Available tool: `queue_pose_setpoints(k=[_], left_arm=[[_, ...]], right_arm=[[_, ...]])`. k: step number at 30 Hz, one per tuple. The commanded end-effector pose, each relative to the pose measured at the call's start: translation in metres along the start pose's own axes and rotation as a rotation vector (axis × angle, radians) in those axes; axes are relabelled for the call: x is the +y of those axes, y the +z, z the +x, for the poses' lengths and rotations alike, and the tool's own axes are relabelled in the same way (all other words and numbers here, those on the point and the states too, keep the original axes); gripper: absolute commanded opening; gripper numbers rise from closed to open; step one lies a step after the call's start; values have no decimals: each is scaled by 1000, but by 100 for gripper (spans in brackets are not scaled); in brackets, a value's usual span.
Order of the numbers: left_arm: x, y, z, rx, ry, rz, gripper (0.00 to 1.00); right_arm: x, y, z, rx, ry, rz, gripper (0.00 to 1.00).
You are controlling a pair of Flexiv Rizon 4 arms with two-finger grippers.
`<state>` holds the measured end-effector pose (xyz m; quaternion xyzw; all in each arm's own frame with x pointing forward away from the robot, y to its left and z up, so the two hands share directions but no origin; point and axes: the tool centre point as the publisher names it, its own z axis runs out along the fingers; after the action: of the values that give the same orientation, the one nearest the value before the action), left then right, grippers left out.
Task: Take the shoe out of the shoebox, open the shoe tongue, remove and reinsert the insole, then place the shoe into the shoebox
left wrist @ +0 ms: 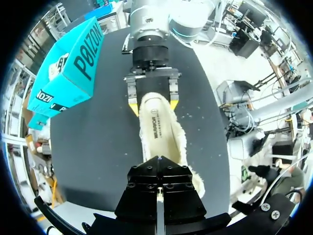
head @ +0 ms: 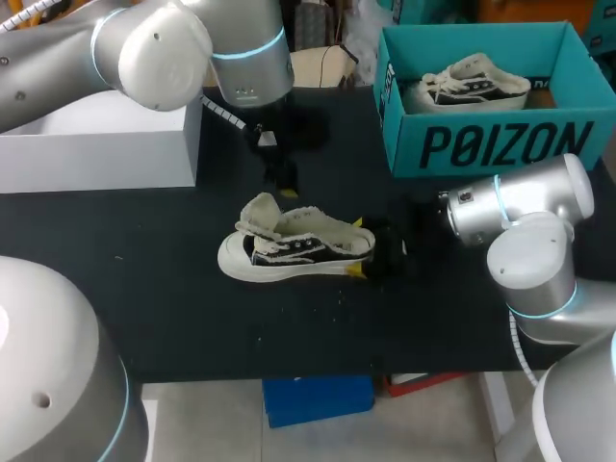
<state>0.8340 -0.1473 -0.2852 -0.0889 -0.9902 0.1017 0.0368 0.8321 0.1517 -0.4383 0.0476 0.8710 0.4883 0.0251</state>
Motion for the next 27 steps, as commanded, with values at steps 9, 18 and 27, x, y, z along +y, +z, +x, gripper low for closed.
queue_pose_setpoints(k=[9,18,27], left_arm=[[-6,5,-10,129,21,-8,0],[-15,32,-16,216,-2,6,0],[-19,58,-13,273,-16,18,0]], right_arm=[[-3,0,-2,-1,1,0,0],[-3,0,-2,-1,1,0,0],[-3,0,-2,-1,1,0,0]])
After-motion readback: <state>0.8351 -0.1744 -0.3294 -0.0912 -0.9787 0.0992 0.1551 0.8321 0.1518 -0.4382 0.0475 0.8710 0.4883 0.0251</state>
